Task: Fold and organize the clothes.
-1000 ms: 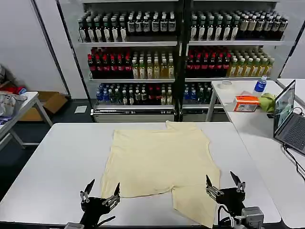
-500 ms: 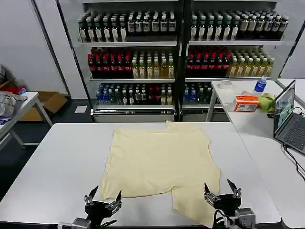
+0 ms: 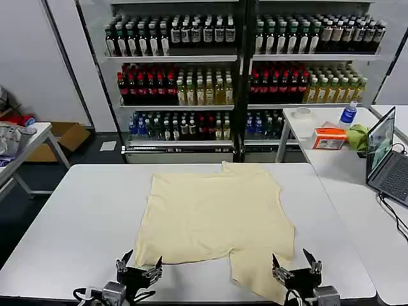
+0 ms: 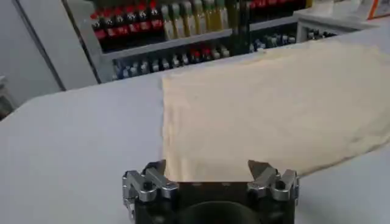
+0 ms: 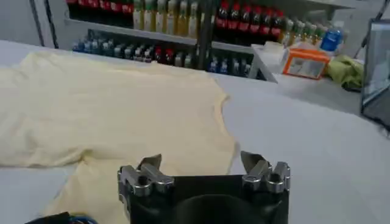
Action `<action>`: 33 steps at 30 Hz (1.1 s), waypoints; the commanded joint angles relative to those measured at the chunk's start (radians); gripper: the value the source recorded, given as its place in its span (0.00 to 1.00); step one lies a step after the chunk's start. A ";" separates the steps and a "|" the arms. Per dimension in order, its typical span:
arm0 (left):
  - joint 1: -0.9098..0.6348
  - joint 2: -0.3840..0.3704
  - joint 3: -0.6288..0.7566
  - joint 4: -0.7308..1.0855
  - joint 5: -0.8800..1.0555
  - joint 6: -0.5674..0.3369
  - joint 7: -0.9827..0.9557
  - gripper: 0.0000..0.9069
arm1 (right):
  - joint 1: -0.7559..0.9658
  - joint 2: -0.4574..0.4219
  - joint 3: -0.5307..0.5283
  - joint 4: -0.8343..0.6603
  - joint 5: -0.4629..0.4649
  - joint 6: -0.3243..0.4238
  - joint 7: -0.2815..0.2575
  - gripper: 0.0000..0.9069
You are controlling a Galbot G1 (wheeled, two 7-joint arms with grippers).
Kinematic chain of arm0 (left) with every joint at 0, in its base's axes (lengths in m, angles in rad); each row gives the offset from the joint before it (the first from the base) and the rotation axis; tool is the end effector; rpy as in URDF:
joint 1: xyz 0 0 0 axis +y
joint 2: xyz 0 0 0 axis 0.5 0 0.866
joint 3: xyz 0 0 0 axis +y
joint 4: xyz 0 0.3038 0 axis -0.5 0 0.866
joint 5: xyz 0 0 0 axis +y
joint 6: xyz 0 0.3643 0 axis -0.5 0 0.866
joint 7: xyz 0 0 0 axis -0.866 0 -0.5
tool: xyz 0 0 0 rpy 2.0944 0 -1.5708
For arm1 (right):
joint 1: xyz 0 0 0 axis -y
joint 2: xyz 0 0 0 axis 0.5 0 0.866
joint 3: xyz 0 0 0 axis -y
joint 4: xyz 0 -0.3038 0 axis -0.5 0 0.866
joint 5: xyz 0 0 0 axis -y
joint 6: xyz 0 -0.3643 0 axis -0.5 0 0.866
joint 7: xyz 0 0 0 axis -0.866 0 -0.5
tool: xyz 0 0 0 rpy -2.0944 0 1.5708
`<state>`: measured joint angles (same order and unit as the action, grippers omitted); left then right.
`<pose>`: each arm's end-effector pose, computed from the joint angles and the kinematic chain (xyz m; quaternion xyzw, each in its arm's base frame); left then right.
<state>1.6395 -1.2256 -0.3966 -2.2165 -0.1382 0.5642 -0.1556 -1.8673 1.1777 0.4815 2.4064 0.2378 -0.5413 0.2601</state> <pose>0.1881 -0.0061 -0.2375 -0.0610 -0.9579 -0.0966 0.2635 0.1410 -0.0034 -0.2024 0.0273 -0.9591 0.0775 0.2709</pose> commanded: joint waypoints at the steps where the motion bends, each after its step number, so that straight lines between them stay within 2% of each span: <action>1: -0.065 0.016 -0.007 0.090 -0.028 0.012 -0.003 1.00 | -0.110 -0.001 0.000 0.020 -0.005 0.012 -0.001 1.00; 11: -0.075 0.032 0.004 0.128 -0.025 0.014 0.017 1.00 | -0.074 0.012 -0.020 -0.078 -0.029 0.033 -0.002 1.00; 12: -0.076 0.034 0.003 0.138 -0.026 0.014 0.019 0.94 | -0.071 0.012 -0.023 -0.084 -0.028 0.033 -0.003 1.00; 13: -0.077 0.035 0.002 0.139 -0.027 0.014 0.019 0.84 | -0.069 0.013 -0.026 -0.088 -0.026 0.032 -0.002 1.00; 14: -0.077 0.037 0.000 0.146 -0.029 0.014 0.020 0.53 | -0.067 0.015 -0.030 -0.092 -0.024 0.032 -0.002 0.92; 15: -0.077 0.038 -0.002 0.147 -0.033 0.014 0.021 0.14 | -0.066 0.016 -0.035 -0.094 -0.019 0.031 -0.003 0.58; 16: -0.075 0.039 -0.003 0.145 -0.036 0.014 0.022 0.06 | -0.065 0.018 -0.040 -0.097 -0.017 0.030 -0.004 0.39; 17: -0.072 0.039 -0.003 0.143 -0.039 0.014 0.024 0.02 | -0.064 0.019 -0.047 -0.101 -0.014 0.029 -0.004 0.22; 18: -0.070 0.040 -0.003 0.141 -0.042 0.014 0.026 0.02 | -0.063 0.020 -0.051 -0.103 -0.013 0.029 -0.005 0.00; 26: -0.043 0.040 0.005 0.118 -0.049 0.014 0.049 0.02 | -0.058 0.020 -0.089 -0.121 0.021 0.023 -0.007 0.00; 33: -0.040 0.034 0.003 0.096 -0.142 0.012 0.067 0.02 | -0.055 0.011 -0.120 -0.123 0.019 0.026 -0.001 0.00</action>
<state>1.5957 -1.1882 -0.3937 -2.1133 -0.2010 0.5716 -0.1027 -1.9175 1.1871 0.3866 2.3007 0.2476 -0.5094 0.2589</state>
